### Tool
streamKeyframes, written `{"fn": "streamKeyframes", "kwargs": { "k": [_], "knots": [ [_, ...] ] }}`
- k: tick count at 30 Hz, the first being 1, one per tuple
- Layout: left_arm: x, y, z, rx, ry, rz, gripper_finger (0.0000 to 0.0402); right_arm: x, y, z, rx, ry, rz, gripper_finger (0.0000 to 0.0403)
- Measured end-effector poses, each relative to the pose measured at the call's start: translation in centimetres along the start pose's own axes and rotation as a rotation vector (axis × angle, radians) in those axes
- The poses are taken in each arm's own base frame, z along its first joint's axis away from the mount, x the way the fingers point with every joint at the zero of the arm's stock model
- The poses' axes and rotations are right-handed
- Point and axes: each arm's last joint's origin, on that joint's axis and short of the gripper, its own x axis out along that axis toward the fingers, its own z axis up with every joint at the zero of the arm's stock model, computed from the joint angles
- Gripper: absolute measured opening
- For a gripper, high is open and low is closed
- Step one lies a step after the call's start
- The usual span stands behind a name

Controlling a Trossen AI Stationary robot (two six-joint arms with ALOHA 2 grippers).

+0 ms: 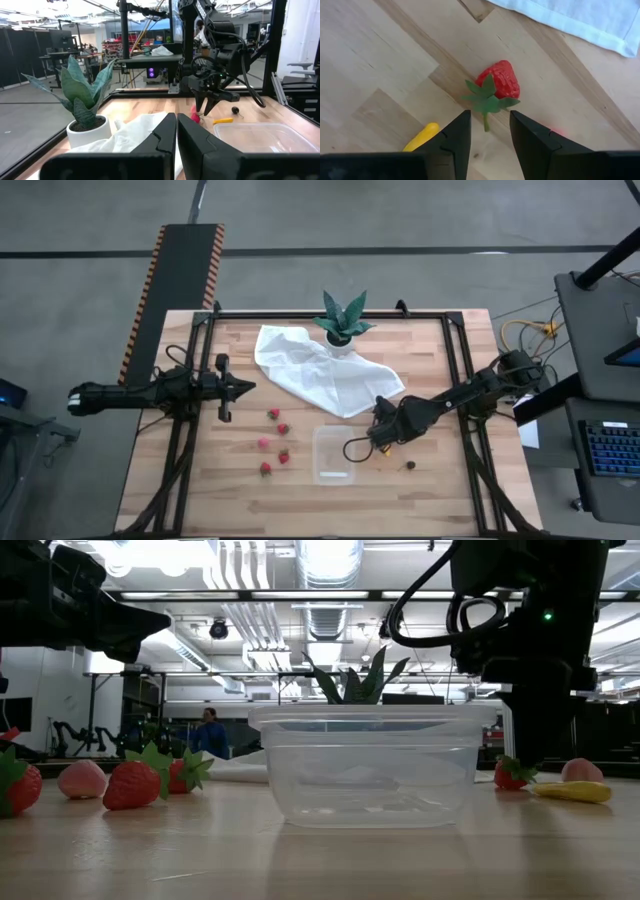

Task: Pick and placing Produce into tupperware
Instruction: Put the red strawberry into the transparent bin

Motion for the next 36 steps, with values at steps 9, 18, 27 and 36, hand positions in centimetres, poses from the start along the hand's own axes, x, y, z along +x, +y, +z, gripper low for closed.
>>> {"fn": "streamKeyframes", "kwargs": {
  "k": [9,18,27,36],
  "knots": [
    [0.0,0.0,0.0,0.0,0.0,0.0,0.0,0.71,-0.09,-0.32,-0.005,0.013,0.024,0.0128],
    [0.0,0.0,0.0,0.0,0.0,0.0,0.0,0.72,-0.01,-0.28,-0.005,0.008,0.033,0.0127],
    [0.0,0.0,0.0,0.0,0.0,0.0,0.0,0.74,0.0,-0.3,-0.005,0.017,0.037,0.009],
    [0.0,0.0,0.0,0.0,0.0,0.001,0.0,0.73,0.02,-0.35,-0.047,0.033,0.046,0.0013]
  ]
}}
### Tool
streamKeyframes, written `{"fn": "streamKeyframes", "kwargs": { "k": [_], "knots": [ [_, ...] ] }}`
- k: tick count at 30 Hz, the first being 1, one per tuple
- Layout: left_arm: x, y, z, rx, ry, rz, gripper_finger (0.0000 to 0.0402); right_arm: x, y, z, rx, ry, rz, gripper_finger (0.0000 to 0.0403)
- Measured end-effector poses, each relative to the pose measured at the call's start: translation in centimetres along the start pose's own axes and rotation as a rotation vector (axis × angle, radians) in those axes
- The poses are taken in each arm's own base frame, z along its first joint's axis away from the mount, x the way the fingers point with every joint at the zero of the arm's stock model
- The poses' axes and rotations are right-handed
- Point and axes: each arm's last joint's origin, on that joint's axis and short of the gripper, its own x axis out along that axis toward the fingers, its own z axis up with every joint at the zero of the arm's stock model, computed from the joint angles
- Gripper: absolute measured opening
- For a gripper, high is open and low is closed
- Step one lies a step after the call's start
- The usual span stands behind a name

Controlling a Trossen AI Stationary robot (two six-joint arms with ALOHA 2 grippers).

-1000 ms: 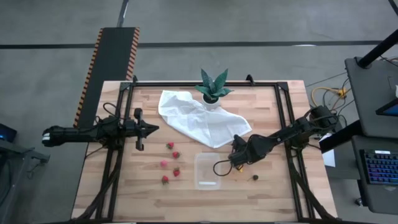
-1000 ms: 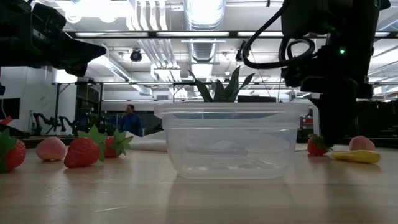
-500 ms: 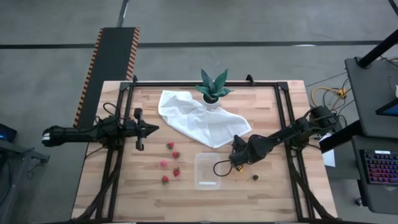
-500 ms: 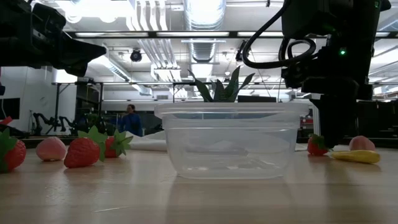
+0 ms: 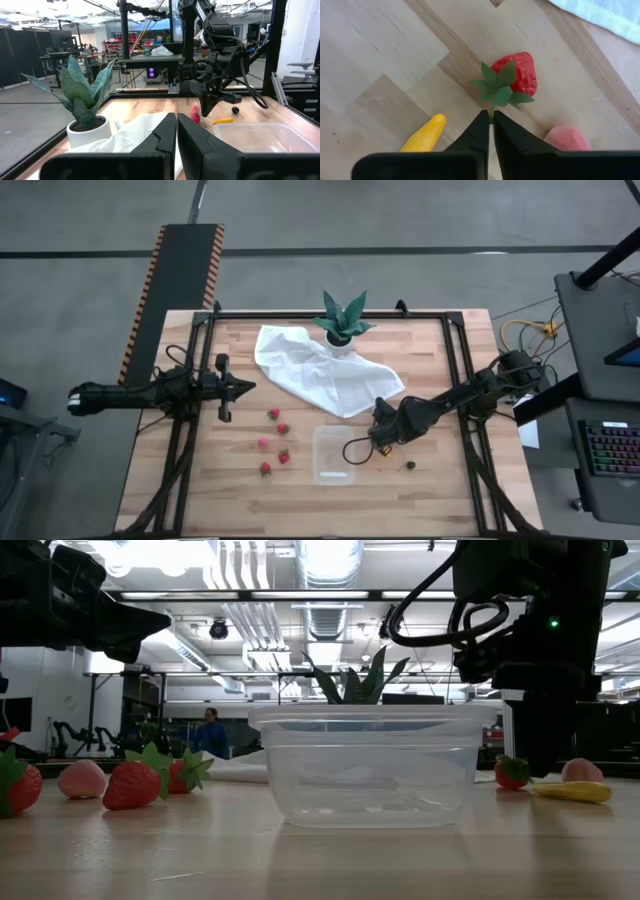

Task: Pick and placing Produce into tupperware
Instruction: Put the red strawberry into the transparent bin

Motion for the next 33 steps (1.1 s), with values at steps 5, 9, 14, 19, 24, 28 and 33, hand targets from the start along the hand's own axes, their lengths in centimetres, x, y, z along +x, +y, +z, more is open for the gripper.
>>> {"fn": "streamKeyframes", "kwargs": {
  "k": [5,9,14,19,24,28,33],
  "knots": [
    [0.0,0.0,0.0,0.0,0.0,0.0,0.0,0.0,0.0,0.0,-0.004,0.0,-0.001,0.001],
    [0.0,0.0,0.0,0.0,0.0,0.0,0.0,-0.1,-0.1,0.0,-0.02,0.003,-0.004,0.0009],
    [0.0,0.0,0.0,0.0,0.0,0.0,0.0,-0.9,0.3,0.4,-0.042,-0.004,0.007,0.0009],
    [0.0,0.0,0.0,0.0,0.0,0.0,0.0,-2.1,0.5,0.8,-0.081,0.002,-0.024,0.0009],
    [0.0,0.0,0.0,0.0,0.0,0.0,0.0,-3.5,1.0,1.4,-0.11,-0.017,-0.02,0.0009],
    [0.0,0.0,0.0,0.0,0.0,0.0,0.0,-4.9,1.7,2.3,-0.136,-0.075,0.014,0.0009],
    [0.0,0.0,0.0,0.0,0.0,0.0,0.0,-6.8,2.6,3.4,-0.184,-0.145,0.055,0.0008]
  ]
}}
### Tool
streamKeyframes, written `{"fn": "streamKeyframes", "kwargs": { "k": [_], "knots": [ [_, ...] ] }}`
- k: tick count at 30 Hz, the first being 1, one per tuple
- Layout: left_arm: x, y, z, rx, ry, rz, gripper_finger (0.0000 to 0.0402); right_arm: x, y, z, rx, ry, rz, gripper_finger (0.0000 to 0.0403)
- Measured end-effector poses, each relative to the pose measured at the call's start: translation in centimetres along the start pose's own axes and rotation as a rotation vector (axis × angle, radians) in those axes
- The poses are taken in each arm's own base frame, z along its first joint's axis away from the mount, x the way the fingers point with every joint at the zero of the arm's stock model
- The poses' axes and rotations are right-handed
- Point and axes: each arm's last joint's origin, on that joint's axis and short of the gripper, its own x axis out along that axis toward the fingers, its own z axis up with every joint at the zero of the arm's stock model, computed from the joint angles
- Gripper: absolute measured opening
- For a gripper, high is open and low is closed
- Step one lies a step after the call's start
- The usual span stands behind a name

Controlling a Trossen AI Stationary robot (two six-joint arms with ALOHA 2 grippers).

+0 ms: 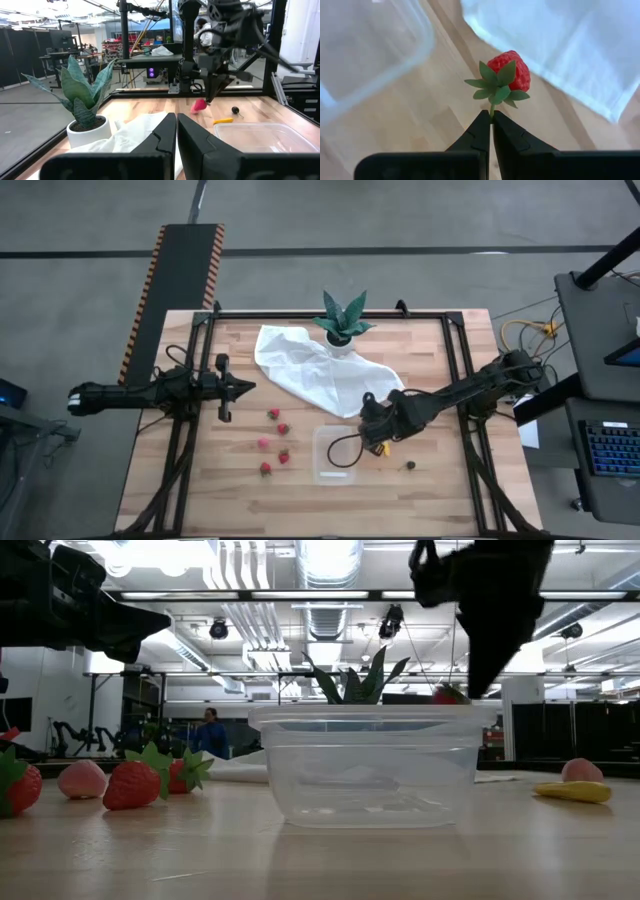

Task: Pick and placing Produce into tupperware
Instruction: Put the red strawberry into the transparent bin

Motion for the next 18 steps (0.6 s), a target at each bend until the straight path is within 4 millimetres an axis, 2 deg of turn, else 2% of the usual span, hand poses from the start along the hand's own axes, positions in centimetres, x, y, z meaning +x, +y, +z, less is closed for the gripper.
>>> {"fn": "streamKeyframes", "kwargs": {
  "k": [18],
  "knots": [
    [0.0,0.0,0.0,0.0,0.0,0.0,0.0,-3.5,1.8,2.9,-0.158,-0.157,0.159,0.0008]
  ]
}}
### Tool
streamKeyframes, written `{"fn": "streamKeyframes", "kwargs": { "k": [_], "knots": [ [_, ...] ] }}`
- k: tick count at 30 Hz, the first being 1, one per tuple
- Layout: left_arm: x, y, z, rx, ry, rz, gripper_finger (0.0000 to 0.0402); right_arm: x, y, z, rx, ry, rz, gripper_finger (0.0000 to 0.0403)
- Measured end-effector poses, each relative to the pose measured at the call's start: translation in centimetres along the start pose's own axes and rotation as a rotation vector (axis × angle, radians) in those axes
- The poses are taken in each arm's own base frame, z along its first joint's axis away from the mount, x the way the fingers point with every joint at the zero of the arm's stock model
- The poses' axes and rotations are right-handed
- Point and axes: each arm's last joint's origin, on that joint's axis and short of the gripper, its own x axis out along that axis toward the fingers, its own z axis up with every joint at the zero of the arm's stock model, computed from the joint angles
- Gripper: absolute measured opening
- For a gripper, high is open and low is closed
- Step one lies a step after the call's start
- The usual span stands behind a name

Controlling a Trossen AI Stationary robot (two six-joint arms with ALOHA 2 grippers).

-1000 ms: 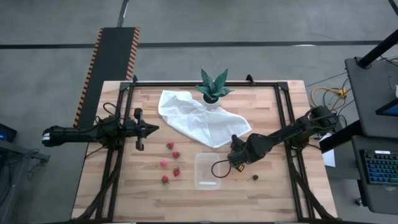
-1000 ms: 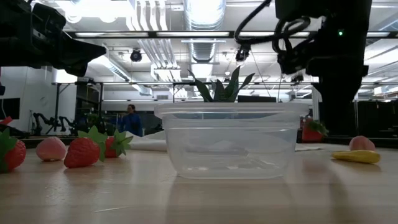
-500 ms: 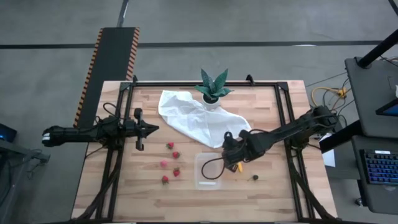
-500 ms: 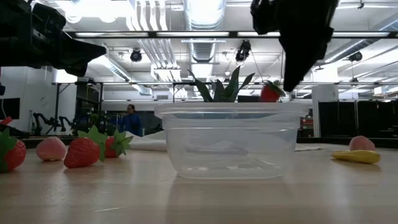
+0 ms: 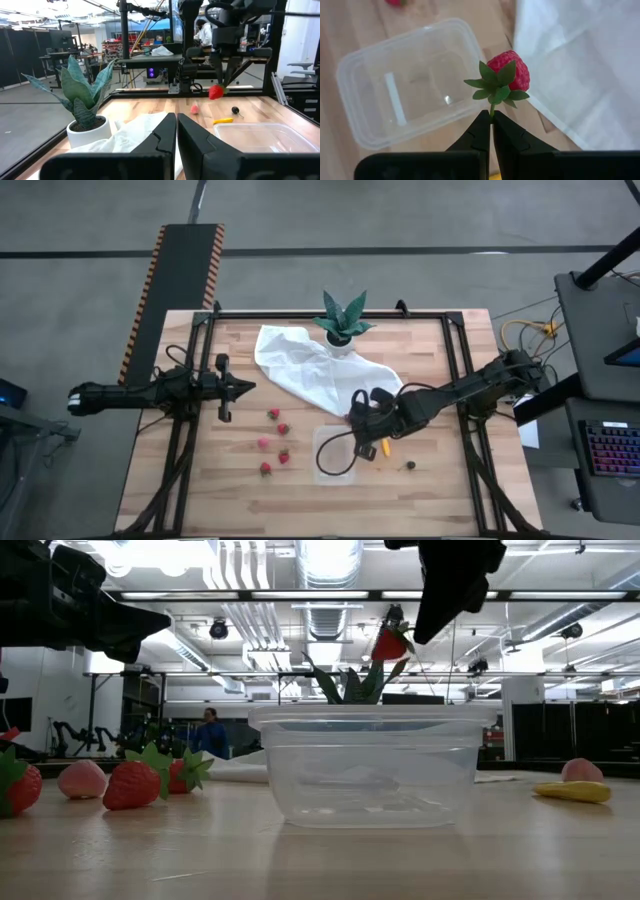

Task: Pick and placing Produce into tupperware
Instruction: Put the red strawberry into the transparent bin

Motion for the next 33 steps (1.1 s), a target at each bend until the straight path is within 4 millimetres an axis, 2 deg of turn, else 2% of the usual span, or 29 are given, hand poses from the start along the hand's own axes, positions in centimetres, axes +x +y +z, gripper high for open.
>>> {"fn": "streamKeyframes", "kwargs": {
  "k": [9,13,23,33],
  "knots": [
    [0.0,0.0,0.0,0.0,0.0,0.0,0.0,-0.3,1.0,1.0,-0.069,-0.064,0.148,0.0008],
    [0.0,0.0,0.0,0.0,0.0,0.0,0.0,0.2,1.2,1.1,-0.074,-0.08,0.163,0.0008],
    [0.0,0.0,0.0,0.0,0.0,0.0,0.0,4.2,2.2,0.6,-0.102,0.003,0.113,0.0008],
    [0.0,0.0,0.0,0.0,0.0,0.0,0.0,7.1,3.0,0.5,-0.111,0.035,0.151,0.0008]
  ]
}}
